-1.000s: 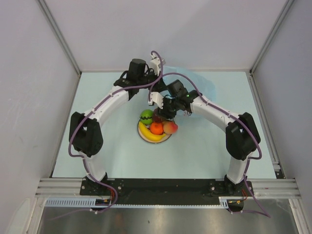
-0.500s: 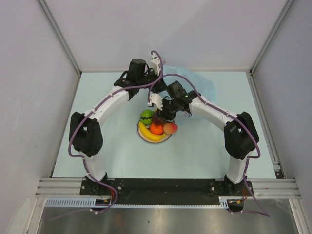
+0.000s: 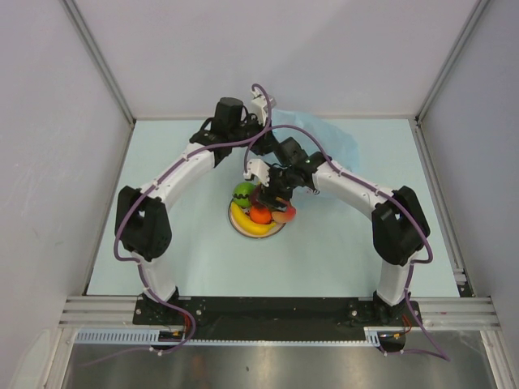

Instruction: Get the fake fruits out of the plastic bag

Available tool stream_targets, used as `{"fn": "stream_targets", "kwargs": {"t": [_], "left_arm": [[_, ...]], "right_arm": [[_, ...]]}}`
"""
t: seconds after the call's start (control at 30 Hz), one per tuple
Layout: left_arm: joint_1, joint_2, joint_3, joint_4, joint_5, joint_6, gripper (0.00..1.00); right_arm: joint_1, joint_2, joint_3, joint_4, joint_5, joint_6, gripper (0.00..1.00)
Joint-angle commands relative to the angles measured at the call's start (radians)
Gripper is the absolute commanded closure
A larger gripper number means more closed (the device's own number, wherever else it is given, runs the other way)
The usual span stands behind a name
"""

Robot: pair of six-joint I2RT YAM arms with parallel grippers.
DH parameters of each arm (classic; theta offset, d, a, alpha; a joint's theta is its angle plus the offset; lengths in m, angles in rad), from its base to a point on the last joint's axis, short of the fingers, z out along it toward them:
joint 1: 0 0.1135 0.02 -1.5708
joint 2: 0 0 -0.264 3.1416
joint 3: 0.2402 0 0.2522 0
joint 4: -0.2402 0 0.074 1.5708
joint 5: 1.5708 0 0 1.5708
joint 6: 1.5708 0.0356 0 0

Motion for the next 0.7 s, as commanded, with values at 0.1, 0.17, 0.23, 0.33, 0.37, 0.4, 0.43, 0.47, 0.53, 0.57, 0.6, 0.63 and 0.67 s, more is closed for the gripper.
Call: {"fn": "stream_targets", "kwargs": {"t": [0.1, 0.17, 0.23, 0.33, 0.37, 0.4, 0.43, 0.47, 0.53, 0.57, 0.6, 0.63, 0.67], "left_arm": [[-0.005, -0.002, 0.054, 0.029, 0.038, -0.022, 0.99], [-0.005, -0.001, 0.056, 0.029, 0.04, -0.023, 0.99], [-0.005, 0.001, 0.056, 0.029, 0.04, -0.023, 0.99], [-0.005, 0.001, 0.056, 0.028, 0.043, -0.025, 0.99], [-0.005, 0.001, 0.056, 0.031, 0.041, -0.025, 0.99], [-0.005, 0.001, 0.054, 0.034, 0.044, -0.025, 0.99], [-0.005, 0.004, 0.056, 0.034, 0.044, -0.026, 1.0], [-0.005, 0.005, 0.056, 0.035, 0.046, -0.026, 0.99], [-0.005, 0.01, 0.059, 0.037, 0.046, -0.028, 0.99], [-0.005, 0.013, 0.061, 0.038, 0.049, -0.031, 1.0], [-0.005, 0.016, 0.062, 0.04, 0.049, -0.032, 0.99], [-0.005, 0.018, 0.068, 0.038, 0.052, -0.032, 0.99], [-0.005, 0.024, 0.071, 0.04, 0.053, -0.035, 0.99]], "right_arm": [[0.006, -0.018, 0.042, 0.001, 0.012, 0.025, 0.2], [0.006, -0.015, 0.044, 0.0, 0.021, 0.026, 0.19], [0.006, -0.013, 0.042, 0.0, 0.033, 0.025, 0.19], [0.001, -0.018, 0.039, -0.009, 0.05, 0.009, 0.14], [-0.002, -0.022, 0.039, -0.012, 0.044, 0.008, 0.1], [-0.011, -0.034, 0.036, -0.014, 0.035, 0.006, 0.06], [-0.013, -0.039, 0.036, -0.014, 0.029, 0.009, 0.04], [-0.014, -0.041, 0.038, -0.012, 0.027, 0.009, 0.02], [-0.019, -0.041, 0.042, -0.012, 0.03, 0.012, 0.02], [-0.017, -0.039, 0.042, -0.012, 0.03, 0.014, 0.02], [-0.019, -0.036, 0.041, -0.014, 0.032, 0.012, 0.02], [-0.019, -0.035, 0.044, -0.015, 0.035, 0.015, 0.02], [-0.019, -0.035, 0.045, -0.015, 0.041, 0.019, 0.01]]}}
